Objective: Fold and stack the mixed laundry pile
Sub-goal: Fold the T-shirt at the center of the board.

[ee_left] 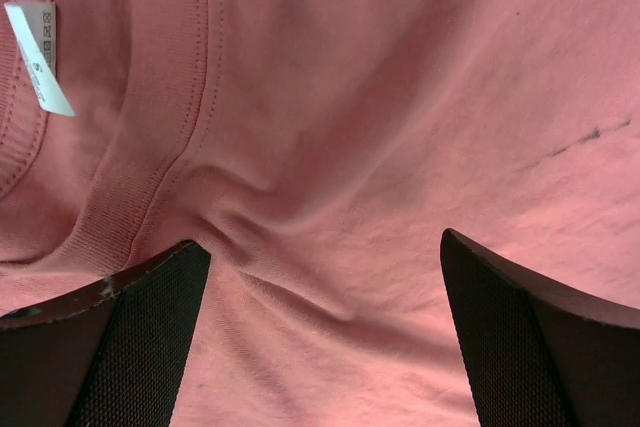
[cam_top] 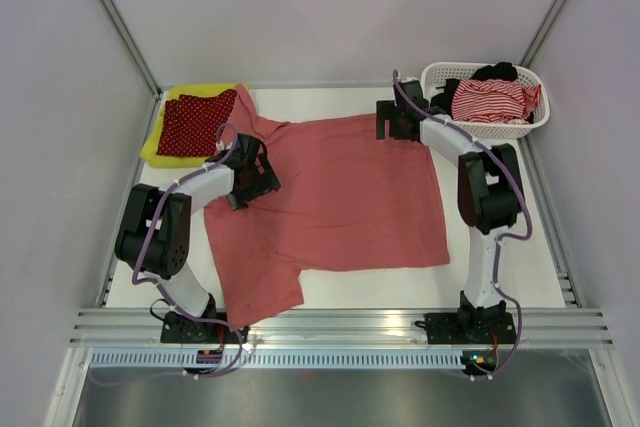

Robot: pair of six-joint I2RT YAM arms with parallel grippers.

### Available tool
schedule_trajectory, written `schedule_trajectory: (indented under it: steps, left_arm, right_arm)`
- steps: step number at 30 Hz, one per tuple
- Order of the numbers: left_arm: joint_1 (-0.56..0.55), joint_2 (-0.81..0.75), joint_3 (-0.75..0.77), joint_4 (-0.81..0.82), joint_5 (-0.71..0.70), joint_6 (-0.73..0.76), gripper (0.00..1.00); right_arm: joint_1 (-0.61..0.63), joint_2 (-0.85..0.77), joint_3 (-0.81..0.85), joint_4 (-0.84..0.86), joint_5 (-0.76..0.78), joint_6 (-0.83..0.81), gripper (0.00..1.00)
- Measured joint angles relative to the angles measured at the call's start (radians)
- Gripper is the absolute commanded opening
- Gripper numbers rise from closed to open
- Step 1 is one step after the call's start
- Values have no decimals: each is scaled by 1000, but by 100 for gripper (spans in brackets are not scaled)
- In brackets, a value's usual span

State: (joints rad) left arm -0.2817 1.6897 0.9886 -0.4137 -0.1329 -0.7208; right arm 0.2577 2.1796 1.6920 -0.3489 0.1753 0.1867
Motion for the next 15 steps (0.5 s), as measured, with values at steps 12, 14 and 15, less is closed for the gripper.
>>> schedule_trajectory:
  steps: [12, 14, 15]
  left_arm:
    - [0, 4, 1, 6, 3, 0, 100]
    - [0, 4, 1, 7, 3, 0, 100]
    - [0, 4, 1, 8, 4, 0, 100]
  right_arm:
    - [123, -612, -772, 122, -21, 245, 98]
    - [122, -603, -847, 118, -29, 278, 98]
    - [122, -597, -865, 112, -28, 288, 98]
